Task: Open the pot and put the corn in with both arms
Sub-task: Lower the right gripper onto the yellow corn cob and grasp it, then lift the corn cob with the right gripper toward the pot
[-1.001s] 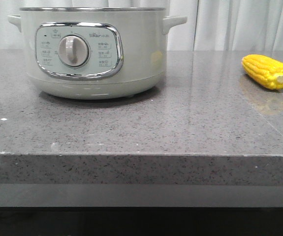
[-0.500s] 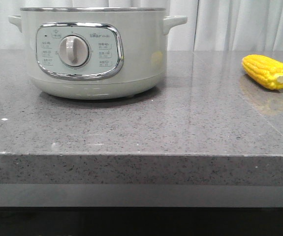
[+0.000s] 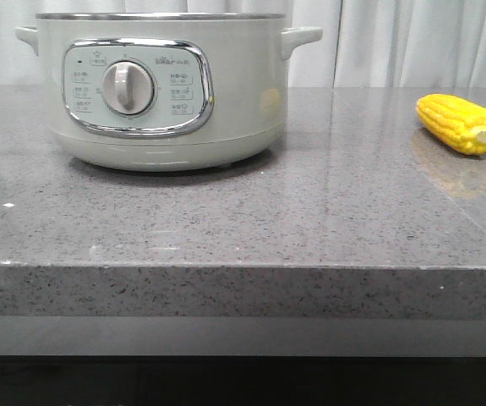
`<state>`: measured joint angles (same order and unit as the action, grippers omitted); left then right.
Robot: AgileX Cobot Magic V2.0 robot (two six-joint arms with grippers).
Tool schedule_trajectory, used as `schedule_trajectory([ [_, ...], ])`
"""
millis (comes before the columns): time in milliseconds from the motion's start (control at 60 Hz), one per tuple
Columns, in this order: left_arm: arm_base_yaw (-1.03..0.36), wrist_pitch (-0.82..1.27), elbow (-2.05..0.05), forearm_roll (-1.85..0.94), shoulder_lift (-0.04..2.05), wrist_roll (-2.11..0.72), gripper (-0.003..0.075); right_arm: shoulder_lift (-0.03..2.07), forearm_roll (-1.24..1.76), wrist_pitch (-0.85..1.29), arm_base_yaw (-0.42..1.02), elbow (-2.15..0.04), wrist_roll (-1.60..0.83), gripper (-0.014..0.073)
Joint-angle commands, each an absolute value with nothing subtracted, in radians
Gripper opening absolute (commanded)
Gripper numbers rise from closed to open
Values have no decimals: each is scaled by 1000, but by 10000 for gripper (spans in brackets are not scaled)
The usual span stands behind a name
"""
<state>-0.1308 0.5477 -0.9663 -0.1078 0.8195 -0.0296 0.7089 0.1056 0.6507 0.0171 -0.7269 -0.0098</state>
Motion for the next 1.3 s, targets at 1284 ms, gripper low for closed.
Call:
schedule_trajectory([
  [1284,-113,425,-898,-105,639,-23,221,1770,142,824,16,-1572,-25,652],
])
